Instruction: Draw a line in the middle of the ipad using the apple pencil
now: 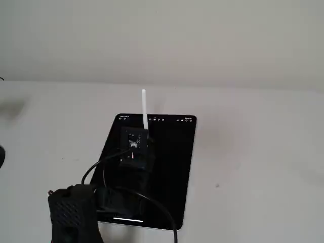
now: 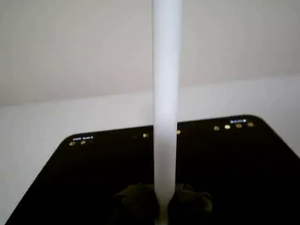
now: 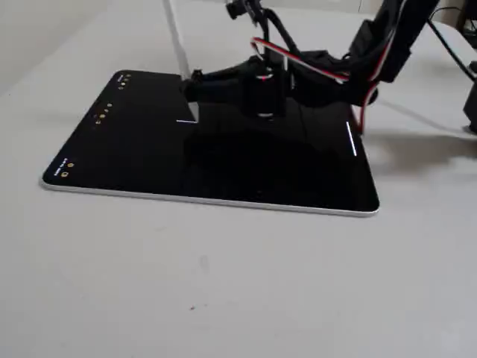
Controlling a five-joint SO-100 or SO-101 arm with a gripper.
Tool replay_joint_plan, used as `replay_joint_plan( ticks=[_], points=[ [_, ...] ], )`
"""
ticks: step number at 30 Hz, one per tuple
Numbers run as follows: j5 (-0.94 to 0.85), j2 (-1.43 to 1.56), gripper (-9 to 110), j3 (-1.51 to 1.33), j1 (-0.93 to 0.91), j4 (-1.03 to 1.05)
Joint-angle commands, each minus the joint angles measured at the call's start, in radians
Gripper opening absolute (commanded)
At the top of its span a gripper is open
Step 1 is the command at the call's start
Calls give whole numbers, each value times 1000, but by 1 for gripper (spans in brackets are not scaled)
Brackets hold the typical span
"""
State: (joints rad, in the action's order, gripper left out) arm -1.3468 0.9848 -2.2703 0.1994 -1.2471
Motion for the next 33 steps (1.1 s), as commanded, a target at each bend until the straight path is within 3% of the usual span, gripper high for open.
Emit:
replay_joint_plan(
  ticks=[1, 21, 33],
  points=[
    [-9, 57, 0, -66, 3, -49],
    [0, 104, 0, -374, -3, -258],
    [2, 95, 0, -397, -8, -288]
  ],
)
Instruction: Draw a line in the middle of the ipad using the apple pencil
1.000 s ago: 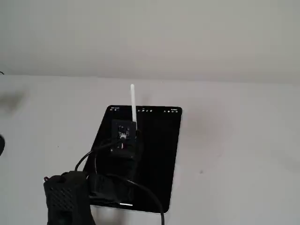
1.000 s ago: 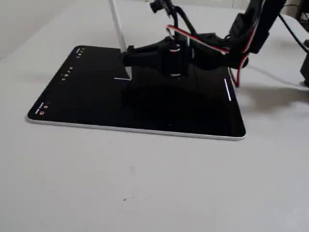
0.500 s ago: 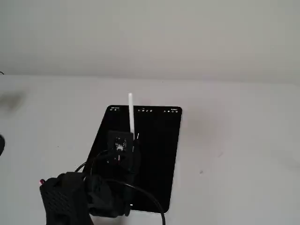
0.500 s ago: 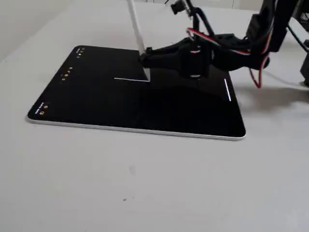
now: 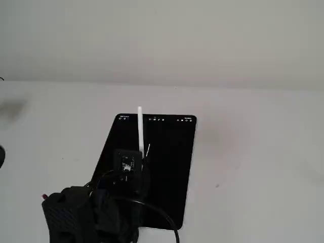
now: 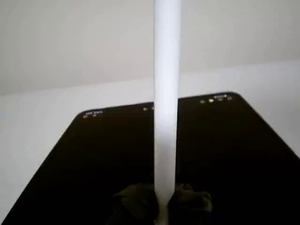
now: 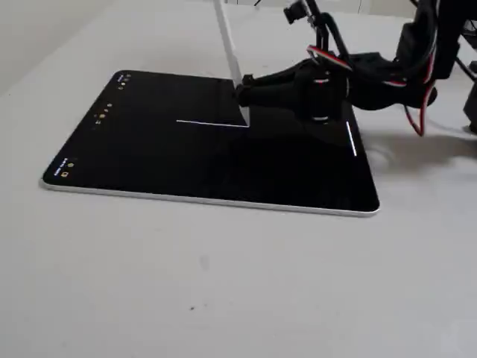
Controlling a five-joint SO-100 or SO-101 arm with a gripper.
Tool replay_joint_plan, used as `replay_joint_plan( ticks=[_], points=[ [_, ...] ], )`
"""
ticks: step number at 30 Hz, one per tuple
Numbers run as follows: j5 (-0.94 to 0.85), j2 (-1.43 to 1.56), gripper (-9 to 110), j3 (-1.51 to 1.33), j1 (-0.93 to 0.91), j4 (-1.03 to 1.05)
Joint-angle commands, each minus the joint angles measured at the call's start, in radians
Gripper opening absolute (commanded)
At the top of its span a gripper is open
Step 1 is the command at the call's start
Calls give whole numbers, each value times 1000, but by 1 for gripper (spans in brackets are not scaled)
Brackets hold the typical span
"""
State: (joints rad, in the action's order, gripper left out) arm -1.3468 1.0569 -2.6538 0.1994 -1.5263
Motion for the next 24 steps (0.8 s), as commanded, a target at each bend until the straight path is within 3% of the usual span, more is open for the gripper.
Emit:
replay_joint_plan(
  ticks=[1, 24],
  points=[
    [2, 23, 0, -14, -8, -9],
    [2, 6, 0, -6, -6, -9]
  ],
)
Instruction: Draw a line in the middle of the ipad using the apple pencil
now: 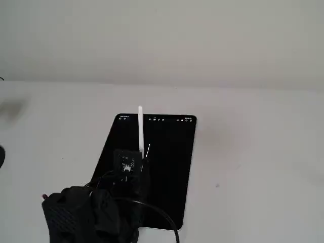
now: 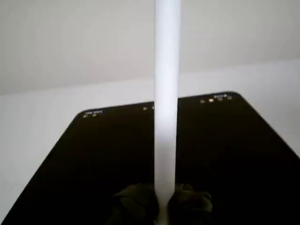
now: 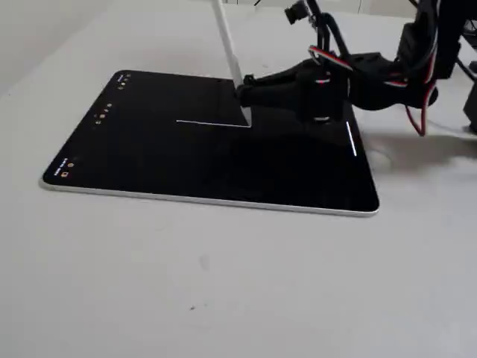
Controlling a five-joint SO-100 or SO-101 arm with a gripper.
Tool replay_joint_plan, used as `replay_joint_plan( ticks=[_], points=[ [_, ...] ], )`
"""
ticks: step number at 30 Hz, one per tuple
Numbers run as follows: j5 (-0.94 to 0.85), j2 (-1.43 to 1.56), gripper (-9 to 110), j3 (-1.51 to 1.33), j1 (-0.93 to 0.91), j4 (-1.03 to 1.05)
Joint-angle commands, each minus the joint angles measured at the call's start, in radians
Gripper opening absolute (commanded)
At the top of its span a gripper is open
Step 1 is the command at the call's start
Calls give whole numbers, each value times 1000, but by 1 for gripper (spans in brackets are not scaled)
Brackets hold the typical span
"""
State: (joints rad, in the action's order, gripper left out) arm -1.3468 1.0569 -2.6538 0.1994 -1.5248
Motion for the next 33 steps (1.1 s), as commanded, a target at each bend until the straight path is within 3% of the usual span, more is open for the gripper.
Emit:
replay_joint_plan(
  ticks=[1, 7, 16, 25, 33],
  points=[
    [2, 6, 0, -6, -6, -11],
    [14, 40, 0, -12, 0, -3],
    [115, 439, 0, 8, -25, 351],
    [385, 1023, 0, 92, -78, 1026],
    [742, 1440, 0, 127, -135, 1592]
  ],
)
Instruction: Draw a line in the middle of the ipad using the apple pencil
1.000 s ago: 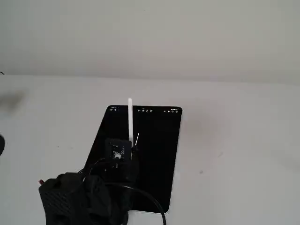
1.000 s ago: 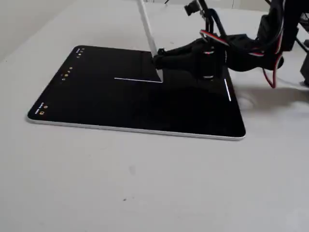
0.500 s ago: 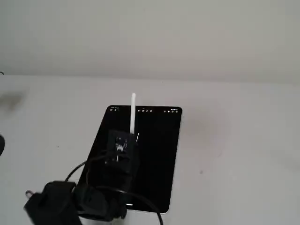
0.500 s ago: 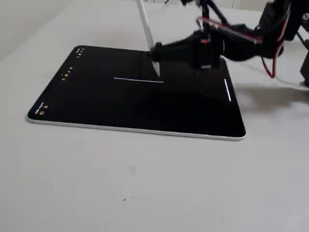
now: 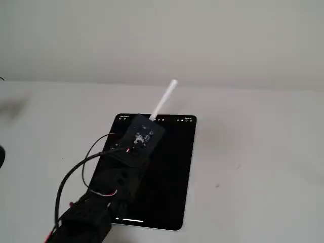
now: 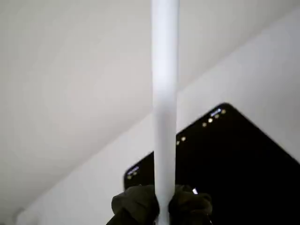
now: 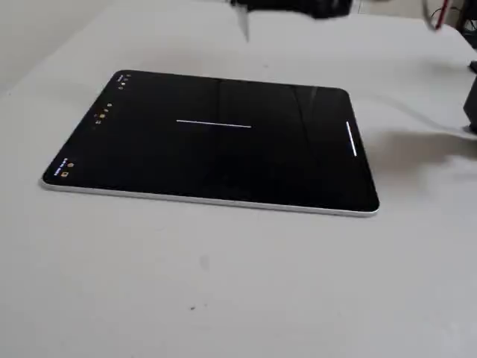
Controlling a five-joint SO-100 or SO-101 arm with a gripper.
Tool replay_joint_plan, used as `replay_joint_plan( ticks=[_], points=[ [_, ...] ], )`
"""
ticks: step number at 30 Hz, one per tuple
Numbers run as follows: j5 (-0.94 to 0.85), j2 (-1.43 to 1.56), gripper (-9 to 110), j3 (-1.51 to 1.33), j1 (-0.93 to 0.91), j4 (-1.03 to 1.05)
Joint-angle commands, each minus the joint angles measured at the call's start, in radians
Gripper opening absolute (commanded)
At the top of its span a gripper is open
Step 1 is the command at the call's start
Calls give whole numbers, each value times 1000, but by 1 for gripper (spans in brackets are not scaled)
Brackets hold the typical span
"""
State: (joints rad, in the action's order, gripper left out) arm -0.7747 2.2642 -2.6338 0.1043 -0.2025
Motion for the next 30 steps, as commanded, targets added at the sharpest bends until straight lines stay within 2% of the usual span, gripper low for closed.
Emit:
replay_joint_plan(
  ticks=[1, 3, 9, 13, 23, 30],
  points=[
    [227, 276, 0, 120, -55, 342],
    [321, 362, 0, 138, -78, 492],
    [431, 594, 0, 138, -38, 885],
    [583, 732, 0, 120, -12, 1080],
    [732, 1058, 0, -6, 57, 1430],
    [747, 1062, 0, -61, 58, 1480]
  ],
)
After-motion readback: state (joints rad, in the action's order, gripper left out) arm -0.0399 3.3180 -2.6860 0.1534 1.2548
